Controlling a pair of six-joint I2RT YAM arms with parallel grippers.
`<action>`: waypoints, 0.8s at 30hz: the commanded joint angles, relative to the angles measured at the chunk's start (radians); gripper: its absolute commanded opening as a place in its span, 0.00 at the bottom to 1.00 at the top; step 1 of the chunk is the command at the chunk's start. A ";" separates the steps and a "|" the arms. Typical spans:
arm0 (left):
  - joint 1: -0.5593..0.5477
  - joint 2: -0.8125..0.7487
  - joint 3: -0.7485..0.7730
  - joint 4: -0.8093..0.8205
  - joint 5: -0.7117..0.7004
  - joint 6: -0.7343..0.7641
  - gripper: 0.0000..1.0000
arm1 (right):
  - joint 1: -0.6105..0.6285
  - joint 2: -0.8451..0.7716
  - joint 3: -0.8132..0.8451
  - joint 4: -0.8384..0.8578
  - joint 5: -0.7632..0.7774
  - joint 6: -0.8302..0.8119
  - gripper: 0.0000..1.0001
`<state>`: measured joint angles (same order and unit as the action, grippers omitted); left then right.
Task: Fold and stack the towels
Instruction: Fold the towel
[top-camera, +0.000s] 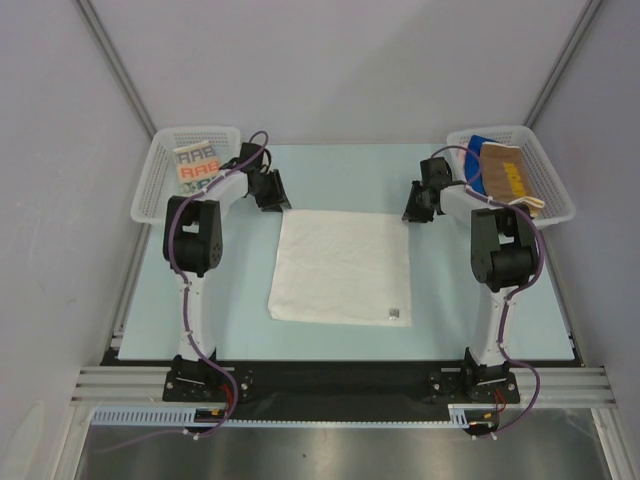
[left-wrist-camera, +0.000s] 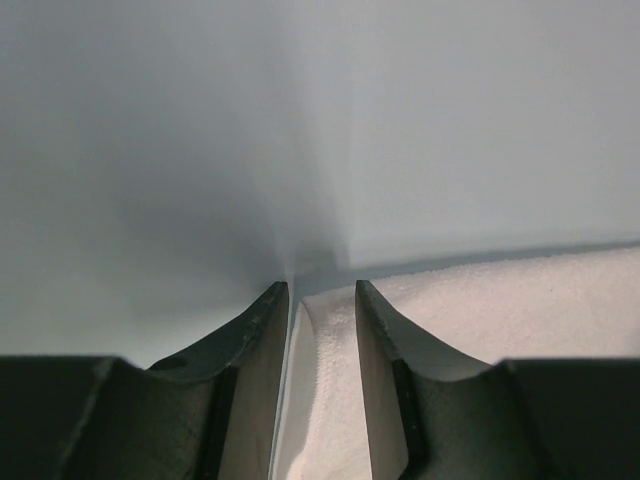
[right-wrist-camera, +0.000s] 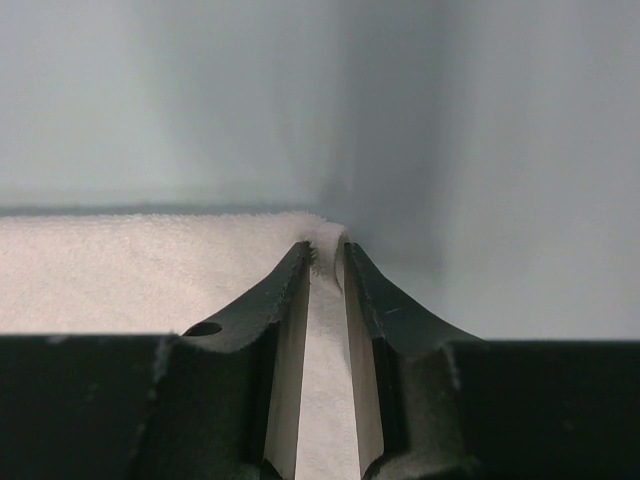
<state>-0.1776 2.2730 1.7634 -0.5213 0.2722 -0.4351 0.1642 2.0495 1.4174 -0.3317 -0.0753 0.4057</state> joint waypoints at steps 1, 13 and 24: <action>-0.008 0.049 0.014 -0.051 -0.030 0.032 0.39 | 0.005 0.018 0.051 -0.013 0.023 -0.024 0.26; -0.008 0.060 0.036 -0.026 0.021 0.004 0.13 | 0.001 0.047 0.100 -0.026 0.009 -0.034 0.12; 0.018 0.013 0.027 0.067 0.022 -0.060 0.00 | -0.015 0.044 0.123 -0.001 0.000 -0.027 0.00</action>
<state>-0.1722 2.2986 1.7840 -0.5045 0.2993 -0.4633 0.1585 2.0872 1.4887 -0.3607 -0.0731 0.3866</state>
